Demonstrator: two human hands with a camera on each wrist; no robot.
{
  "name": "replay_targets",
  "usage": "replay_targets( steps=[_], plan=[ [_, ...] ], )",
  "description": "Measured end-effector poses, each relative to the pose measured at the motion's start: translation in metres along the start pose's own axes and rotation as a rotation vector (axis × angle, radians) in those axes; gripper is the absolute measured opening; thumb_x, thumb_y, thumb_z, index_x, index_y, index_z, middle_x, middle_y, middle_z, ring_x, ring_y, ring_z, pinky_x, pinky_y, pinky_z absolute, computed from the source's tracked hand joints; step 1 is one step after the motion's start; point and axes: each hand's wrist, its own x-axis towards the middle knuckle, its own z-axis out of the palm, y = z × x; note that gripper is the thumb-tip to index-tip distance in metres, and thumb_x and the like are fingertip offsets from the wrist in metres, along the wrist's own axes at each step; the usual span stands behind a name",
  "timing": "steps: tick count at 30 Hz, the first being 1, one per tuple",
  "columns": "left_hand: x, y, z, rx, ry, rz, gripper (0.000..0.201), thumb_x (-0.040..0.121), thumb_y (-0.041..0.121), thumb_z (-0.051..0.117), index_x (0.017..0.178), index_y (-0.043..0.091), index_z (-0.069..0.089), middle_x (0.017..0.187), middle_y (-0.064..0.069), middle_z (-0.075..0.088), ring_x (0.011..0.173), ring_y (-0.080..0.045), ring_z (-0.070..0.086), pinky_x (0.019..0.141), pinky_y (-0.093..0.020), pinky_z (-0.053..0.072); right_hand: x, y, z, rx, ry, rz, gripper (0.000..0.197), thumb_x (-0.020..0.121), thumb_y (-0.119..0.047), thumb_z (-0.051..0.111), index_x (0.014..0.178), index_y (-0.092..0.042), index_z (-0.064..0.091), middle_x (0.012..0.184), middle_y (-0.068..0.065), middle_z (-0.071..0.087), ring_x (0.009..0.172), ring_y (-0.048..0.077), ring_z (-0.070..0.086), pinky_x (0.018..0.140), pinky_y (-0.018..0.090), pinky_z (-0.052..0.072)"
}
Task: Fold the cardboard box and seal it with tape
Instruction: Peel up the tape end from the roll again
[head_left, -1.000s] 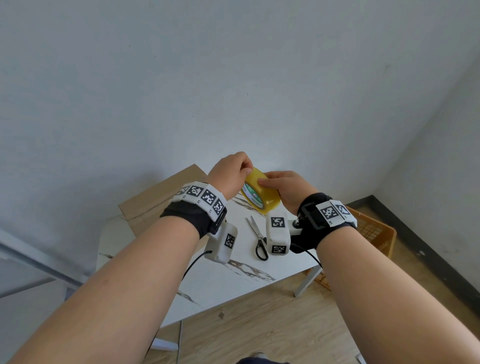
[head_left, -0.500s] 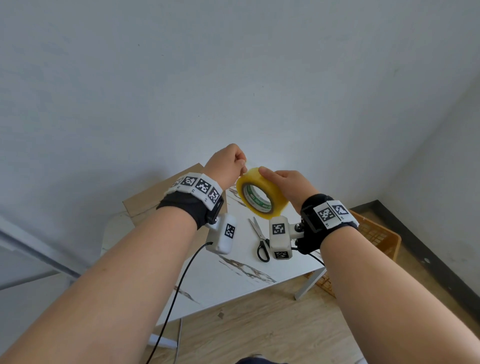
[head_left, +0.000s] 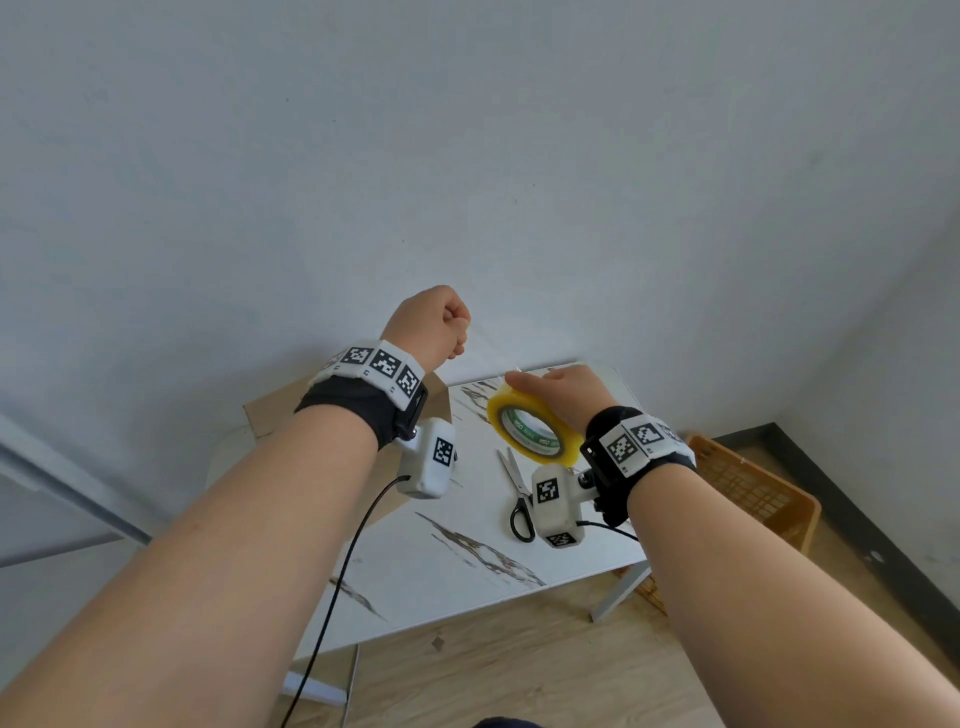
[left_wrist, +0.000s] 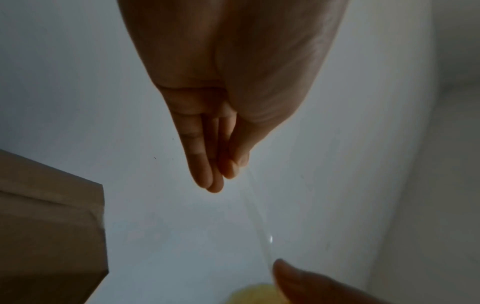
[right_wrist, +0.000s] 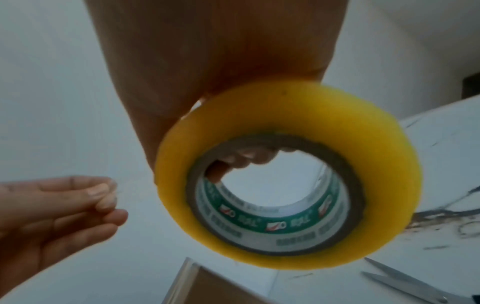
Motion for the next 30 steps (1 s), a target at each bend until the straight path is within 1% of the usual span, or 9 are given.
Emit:
replay_targets(
  steps=[2, 6, 9, 13, 16, 19, 22, 24, 30],
  plan=[
    [0.002, -0.001, 0.001, 0.024, 0.000, -0.008, 0.014, 0.091, 0.007, 0.043, 0.092, 0.012, 0.056, 0.087, -0.009, 0.068, 0.078, -0.021, 0.069, 0.081, -0.037, 0.057, 0.000, 0.004, 0.001, -0.023, -0.005, 0.009, 0.049, 0.079, -0.061, 0.062, 0.061, -0.017, 0.052, 0.059, -0.002, 0.052, 0.060, 0.016, 0.051, 0.059, 0.028, 0.039],
    [0.006, -0.007, -0.003, 0.021, 0.016, -0.100, 0.011, 0.093, 0.013, 0.045, 0.095, 0.013, 0.056, 0.088, -0.006, 0.067, 0.081, -0.021, 0.069, 0.084, -0.037, 0.056, 0.001, -0.002, 0.002, 0.098, -0.055, 0.041, 0.038, 0.086, -0.054, 0.060, 0.094, -0.017, 0.055, 0.090, -0.001, 0.058, 0.088, 0.019, 0.053, 0.079, 0.032, 0.039],
    [0.011, -0.011, -0.009, 0.070, 0.007, -0.104, 0.006, 0.092, 0.016, 0.052, 0.096, 0.013, 0.056, 0.089, -0.006, 0.068, 0.075, -0.019, 0.067, 0.081, -0.033, 0.055, 0.002, -0.005, 0.004, 0.122, -0.078, 0.015, 0.029, 0.089, -0.041, 0.063, 0.101, -0.017, 0.053, 0.096, 0.000, 0.055, 0.088, 0.019, 0.053, 0.079, 0.031, 0.039],
    [0.024, -0.021, -0.014, 0.118, 0.037, -0.093, 0.005, 0.090, 0.010, 0.054, 0.088, 0.015, 0.057, 0.084, -0.006, 0.068, 0.077, -0.023, 0.071, 0.083, -0.039, 0.057, 0.012, -0.010, 0.010, 0.046, -0.063, -0.004, 0.035, 0.081, -0.051, 0.067, 0.083, -0.017, 0.062, 0.081, 0.001, 0.064, 0.074, 0.016, 0.060, 0.071, 0.032, 0.049],
    [0.037, -0.030, -0.021, 0.090, 0.048, -0.105, 0.009, 0.089, 0.010, 0.057, 0.084, 0.017, 0.055, 0.080, -0.004, 0.068, 0.075, -0.022, 0.071, 0.080, -0.041, 0.058, 0.016, -0.009, 0.018, -0.097, -0.050, 0.053, 0.049, 0.077, -0.060, 0.065, 0.060, -0.017, 0.046, 0.056, -0.002, 0.049, 0.052, 0.015, 0.049, 0.051, 0.026, 0.037],
    [0.049, -0.042, -0.025, 0.104, 0.041, -0.109, 0.008, 0.086, 0.011, 0.060, 0.087, 0.017, 0.055, 0.081, -0.006, 0.069, 0.076, -0.023, 0.070, 0.079, -0.041, 0.058, 0.018, -0.010, 0.026, -0.082, -0.040, 0.108, 0.051, 0.078, -0.064, 0.062, 0.067, -0.015, 0.051, 0.060, -0.001, 0.053, 0.052, 0.013, 0.051, 0.048, 0.025, 0.034],
    [0.062, -0.057, -0.030, 0.168, 0.043, -0.122, 0.013, 0.082, 0.016, 0.065, 0.090, 0.019, 0.054, 0.088, -0.006, 0.070, 0.083, -0.025, 0.068, 0.082, -0.040, 0.056, 0.025, -0.015, 0.031, -0.022, -0.062, 0.122, 0.043, 0.084, -0.056, 0.061, 0.091, -0.014, 0.057, 0.080, -0.001, 0.059, 0.071, 0.013, 0.055, 0.060, 0.027, 0.039],
    [0.071, -0.067, -0.033, 0.190, 0.011, -0.134, 0.015, 0.081, 0.018, 0.067, 0.089, 0.019, 0.055, 0.092, -0.005, 0.069, 0.086, -0.025, 0.068, 0.083, -0.041, 0.055, 0.029, -0.018, 0.035, -0.041, -0.056, 0.127, 0.040, 0.085, -0.052, 0.061, 0.097, -0.014, 0.058, 0.090, 0.002, 0.059, 0.077, 0.016, 0.055, 0.067, 0.028, 0.040],
    [0.091, -0.091, -0.031, 0.221, -0.062, -0.129, 0.012, 0.082, 0.018, 0.067, 0.087, 0.019, 0.056, 0.095, -0.006, 0.070, 0.089, -0.025, 0.067, 0.084, -0.040, 0.055, 0.036, -0.024, 0.054, -0.089, 0.002, 0.111, 0.040, 0.076, -0.052, 0.063, 0.066, -0.014, 0.055, 0.062, 0.003, 0.052, 0.055, 0.017, 0.051, 0.054, 0.026, 0.038]
  ],
)
